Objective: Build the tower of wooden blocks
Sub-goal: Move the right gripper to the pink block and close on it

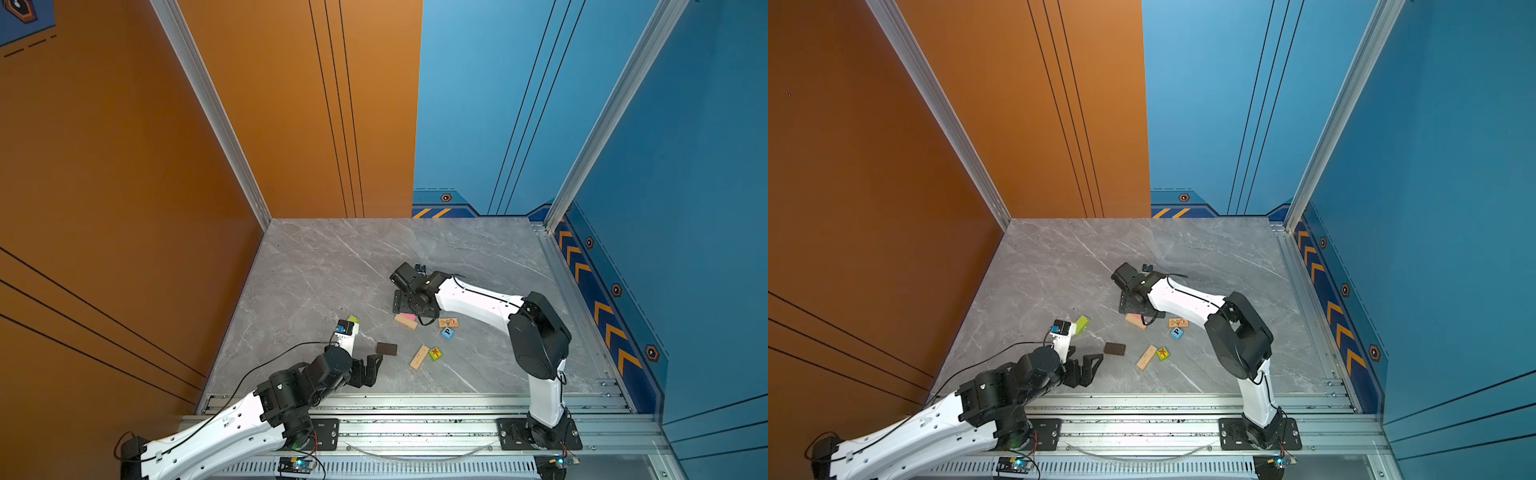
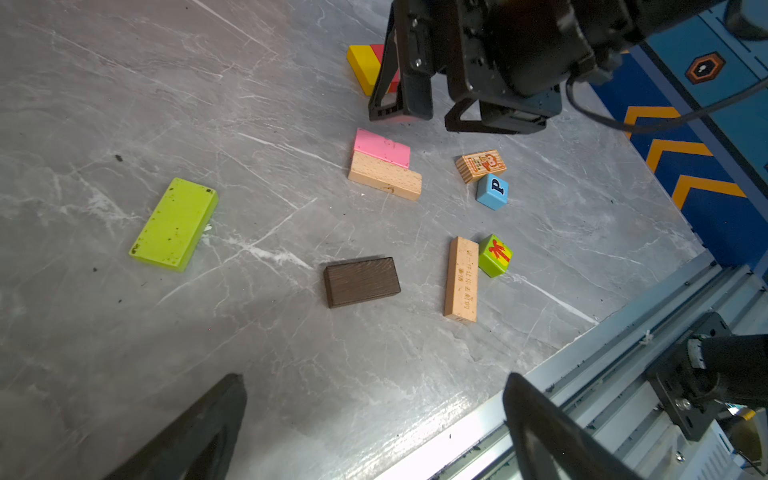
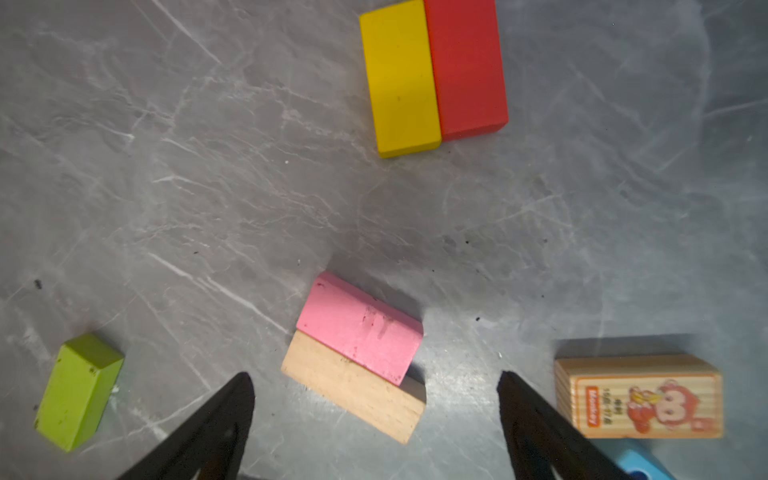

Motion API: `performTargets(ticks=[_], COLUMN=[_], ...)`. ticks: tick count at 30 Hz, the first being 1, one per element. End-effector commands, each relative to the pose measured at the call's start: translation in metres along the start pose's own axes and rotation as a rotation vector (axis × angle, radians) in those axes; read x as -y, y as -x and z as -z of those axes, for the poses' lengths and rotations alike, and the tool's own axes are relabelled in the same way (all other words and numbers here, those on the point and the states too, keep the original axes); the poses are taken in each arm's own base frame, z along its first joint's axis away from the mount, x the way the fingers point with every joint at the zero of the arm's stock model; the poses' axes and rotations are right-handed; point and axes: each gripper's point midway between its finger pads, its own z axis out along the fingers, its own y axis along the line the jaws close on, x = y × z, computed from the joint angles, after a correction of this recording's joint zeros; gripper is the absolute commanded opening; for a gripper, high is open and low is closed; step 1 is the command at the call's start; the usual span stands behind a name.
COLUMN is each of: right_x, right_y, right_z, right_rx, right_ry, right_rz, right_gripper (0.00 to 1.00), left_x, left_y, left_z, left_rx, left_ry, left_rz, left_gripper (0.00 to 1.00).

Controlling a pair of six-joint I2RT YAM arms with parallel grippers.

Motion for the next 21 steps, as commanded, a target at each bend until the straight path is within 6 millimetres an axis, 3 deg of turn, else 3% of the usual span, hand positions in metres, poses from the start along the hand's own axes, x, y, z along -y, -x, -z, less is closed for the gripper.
performTargets(ticks=[1, 12, 13, 21], right_x=[0.0, -0.014, -0.012, -0.004], right_y=[0.005, -0.003, -0.01, -0.014], right_z=[-0.001, -0.011, -0.023, -0.031], right_rx=[0.018, 0.029, 0.016, 0.024], right_ry=[-0.035, -0.038, -0.062, -0.116], right_rz=[-0.097, -0.207, -0.204, -0.214], right_gripper=[0.92, 0.89, 0.89, 0.87], left_x=[-0.016, -0.025, -0.026, -0.024], left_y=[-0.003, -0.004, -0.004, -0.005], left_z=[0.0, 0.005, 0.006, 0.007], left_rx=[0.01, 0.021, 0.021, 0.034], left_ry=[0.058, 0.062, 0.061, 0.024], left_rz=[0.022, 0.033, 0.033, 0.059], left_gripper=[0.98, 0.98, 0.98, 0.98])
